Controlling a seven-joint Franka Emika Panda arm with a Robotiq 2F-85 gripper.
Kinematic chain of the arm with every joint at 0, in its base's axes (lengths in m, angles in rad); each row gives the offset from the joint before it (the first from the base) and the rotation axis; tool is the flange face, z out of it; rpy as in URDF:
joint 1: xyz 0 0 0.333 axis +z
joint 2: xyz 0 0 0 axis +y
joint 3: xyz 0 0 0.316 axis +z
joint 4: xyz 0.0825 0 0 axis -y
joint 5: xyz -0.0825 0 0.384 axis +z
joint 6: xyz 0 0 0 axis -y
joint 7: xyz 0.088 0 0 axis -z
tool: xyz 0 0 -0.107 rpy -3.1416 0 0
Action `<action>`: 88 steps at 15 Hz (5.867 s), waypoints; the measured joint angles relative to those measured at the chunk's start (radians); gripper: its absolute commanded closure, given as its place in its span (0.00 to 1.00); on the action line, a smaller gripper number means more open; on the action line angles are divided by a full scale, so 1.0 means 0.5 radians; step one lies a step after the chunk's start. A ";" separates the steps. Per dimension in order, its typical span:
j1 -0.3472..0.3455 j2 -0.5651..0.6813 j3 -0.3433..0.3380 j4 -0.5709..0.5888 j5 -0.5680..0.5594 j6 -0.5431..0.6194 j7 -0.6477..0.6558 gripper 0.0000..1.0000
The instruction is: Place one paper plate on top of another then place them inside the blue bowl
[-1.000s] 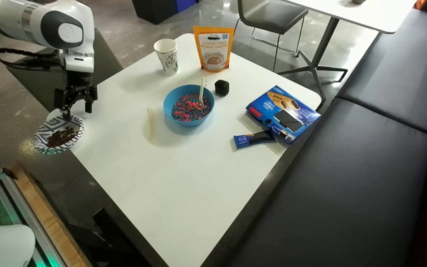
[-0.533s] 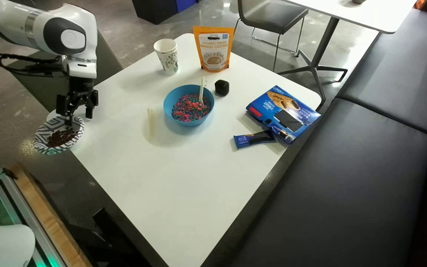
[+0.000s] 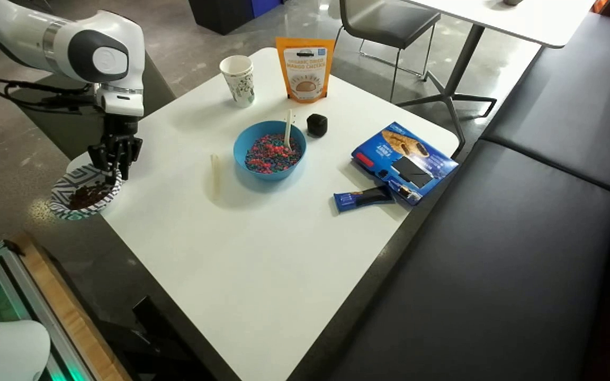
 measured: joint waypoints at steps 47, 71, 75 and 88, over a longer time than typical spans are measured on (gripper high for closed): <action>-0.122 -0.020 -0.214 0.770 -1.257 -0.414 -1.408 0.98; -0.195 0.354 -0.328 1.046 -1.230 -0.064 -1.527 0.98; -0.197 0.354 -0.348 0.998 -1.230 -0.017 -1.533 0.98; -0.147 0.221 -0.331 0.877 -1.228 0.113 -1.620 0.01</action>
